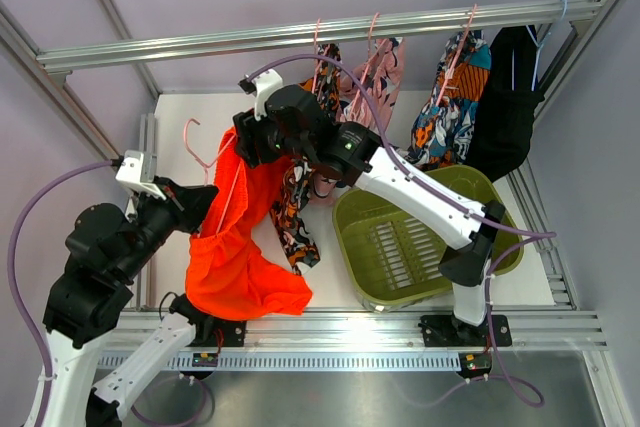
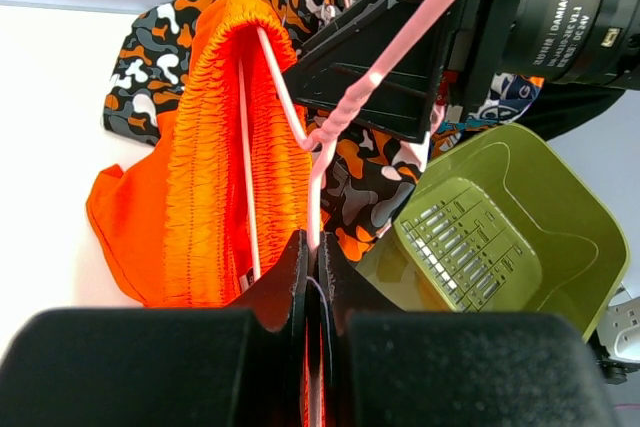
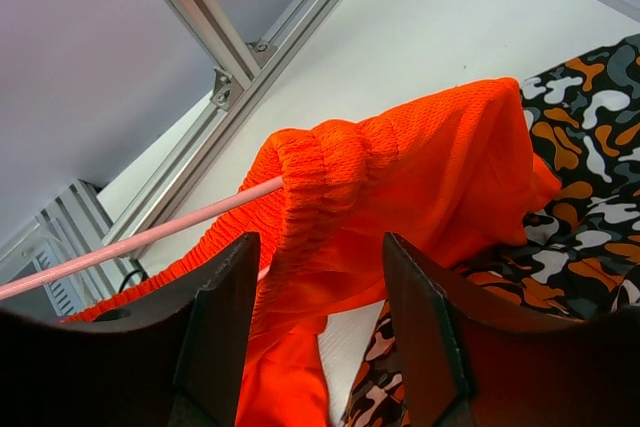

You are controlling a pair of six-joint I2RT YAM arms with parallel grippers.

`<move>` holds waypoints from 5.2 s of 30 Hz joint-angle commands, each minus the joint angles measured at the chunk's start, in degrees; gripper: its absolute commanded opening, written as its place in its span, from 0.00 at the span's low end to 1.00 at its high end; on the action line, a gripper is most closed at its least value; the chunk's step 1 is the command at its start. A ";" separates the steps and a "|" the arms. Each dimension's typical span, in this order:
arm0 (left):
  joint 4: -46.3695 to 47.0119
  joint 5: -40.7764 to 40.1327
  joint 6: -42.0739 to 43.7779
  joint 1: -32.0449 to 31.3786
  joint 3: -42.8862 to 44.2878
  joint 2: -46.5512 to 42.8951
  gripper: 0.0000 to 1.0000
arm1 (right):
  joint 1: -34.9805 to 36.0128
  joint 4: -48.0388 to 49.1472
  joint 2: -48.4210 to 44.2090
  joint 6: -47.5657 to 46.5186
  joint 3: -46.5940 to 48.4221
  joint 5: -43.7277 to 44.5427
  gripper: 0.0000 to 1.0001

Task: Remove the shorts from the hanger

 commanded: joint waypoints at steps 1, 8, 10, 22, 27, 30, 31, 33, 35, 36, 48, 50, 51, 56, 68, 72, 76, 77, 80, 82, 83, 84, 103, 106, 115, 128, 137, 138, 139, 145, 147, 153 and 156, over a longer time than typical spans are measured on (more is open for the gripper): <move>5.20 0.17 -0.90 -0.10 1.49 -0.99 0.00 | 0.26 2.70 0.96 0.32 0.30 0.77 0.59; 4.24 0.35 -1.25 -0.19 1.22 -1.96 0.00 | -0.97 5.07 2.63 -1.88 3.46 2.53 0.00; 3.80 0.35 -1.25 -0.19 1.40 -2.40 0.00 | -1.93 5.16 3.77 -2.67 5.04 3.23 0.00; -1.04 4.04 -0.37 -0.19 1.66 -4.16 0.00 | -11.25 14.38 9.75 -9.44 13.21 9.73 0.00; -0.60 5.88 -0.55 -0.19 2.10 -4.25 0.00 | -11.34 16.85 12.82 -11.37 14.71 10.87 0.00; -0.69 4.66 -0.64 -0.10 3.15 -4.33 0.00 | -11.34 16.33 13.01 -11.29 13.75 10.70 0.00; -0.42 3.52 -0.72 -0.19 3.42 -4.60 0.00 | -11.34 16.06 12.74 -11.20 13.05 9.92 0.00; 0.71 2.73 -0.99 -0.19 3.86 -5.30 0.00 | -11.25 15.62 11.61 -11.02 10.41 9.21 0.00; 1.24 0.36 -1.34 -0.19 4.30 -5.65 0.00 | -11.25 15.62 9.07 -11.02 6.47 6.06 0.00; 1.51 -0.87 -1.51 -0.19 4.47 -5.65 0.00 | -11.34 16.32 7.48 -11.28 4.27 3.17 0.00; 15.39 -14.15 -4.15 -0.10 -0.18 -0.65 0.00 | -11.08 20.46 -6.24 -23.41 -12.97 -31.91 0.04; 16.62 -15.47 -3.98 -0.19 -0.18 0.23 0.00 | -10.99 19.58 -7.20 -24.99 -13.76 -34.64 0.14; 17.32 -16.78 -4.06 -0.10 -0.18 0.41 0.00 | -10.99 19.40 -7.56 -25.26 -14.11 -35.78 0.16; 11.72 -21.18 -6.16 -0.19 1.39 1.73 0.00 | -10.99 18.35 -7.66 -25.35 -13.07 -31.41 0.13; -13.50 -13.90 -10.57 -0.19 10.44 7.17 0.00 | -11.34 9.83 -9.93 -33.61 -13.32 -46.32 0.51; -17.12 -12.92 -8.99 -0.10 17.81 12.52 0.00 | -11.34 4.48 -13.09 -38.42 -18.85 -53.79 0.98; -17.56 -12.66 -5.66 -0.10 22.30 17.80 0.00 | -11.52 1.04 -18.62 -42.13 -23.77 -55.74 0.99; -16.86 -12.57 -5.04 -0.01 22.93 18.86 0.00 | -11.69 0.60 -19.59 -42.66 -24.65 -56.53 1.00; -15.37 -11.26 -2.84 3.48 25.83 23.43 0.00 | -12.66 0.15 -23.02 -42.67 -27.56 -57.24 0.99; -14.31 -3.64 -2.31 9.01 27.15 25.80 0.00 | -13.88 0.06 -25.04 -41.79 -29.32 -57.76 0.99; -14.05 -0.04 -2.39 16.44 28.98 28.16 0.00 | -14.24 0.15 -25.75 -41.52 -30.10 -58.20 0.99; -13.78 7.83 -2.31 19.90 29.95 29.40 0.00 | -14.68 0.59 -27.32 -41.09 -31.68 -58.29 1.00; -11.15 24.26 -3.18 39.26 42.80 40.14 0.00 | -19.51 6.83 -38.85 -36.95 -47.86 -60.67 0.99; -9.92 23.82 -5.02 42.51 41.57 40.57 0.00 | -19.69 8.15 -39.73 -35.90 -49.01 -61.19 1.00; -5.08 24.95 -7.75 47.62 38.66 43.82 0.00 | -20.83 11.40 -42.72 -33.70 -52.96 -62.25 1.00; -2.01 26.55 -8.90 49.65 29.64 43.84 0.02 | -21.71 11.75 -44.92 -32.73 -55.78 -62.34 0.99; -1.12 25.23 -8.90 49.56 24.95 38.73 0.57 | -21.71 9.30 -43.60 -34.40 -53.58 -64.53 1.00; -1.13 25.13 -8.90 49.65 26.00 38.38 0.60 | -21.71 8.86 -43.25 -34.84 -53.32 -64.62 1.00; -1.13 24.79 -8.90 49.47 26.53 38.12 0.66 | -21.71 8.33 -43.07 -35.19 -53.05 -64.97 1.00; -3.76 19.08 -8.37 47.54 29.35 33.64 0.83 | -19.96 -0.44 -38.77 -43.79 -47.62 -63.94 0.99; -6.64 14.08 -8.28 47.27 29.52 31.54 0.87 | -15.16 -5.90 -35.36 -49.76 -43.40 -59.29 1.00; -10.34 2.82 -8.81 47.10 20.13 16.34 0.99 | -1.16 -5.57 -24.29 -49.10 -34.96 -36.61 1.00; -13.76 -1.05 -7.84 47.19 16.35 8.95 0.99 | 5.34 -1.27 -18.31 -43.99 -32.05 -25.27 0.99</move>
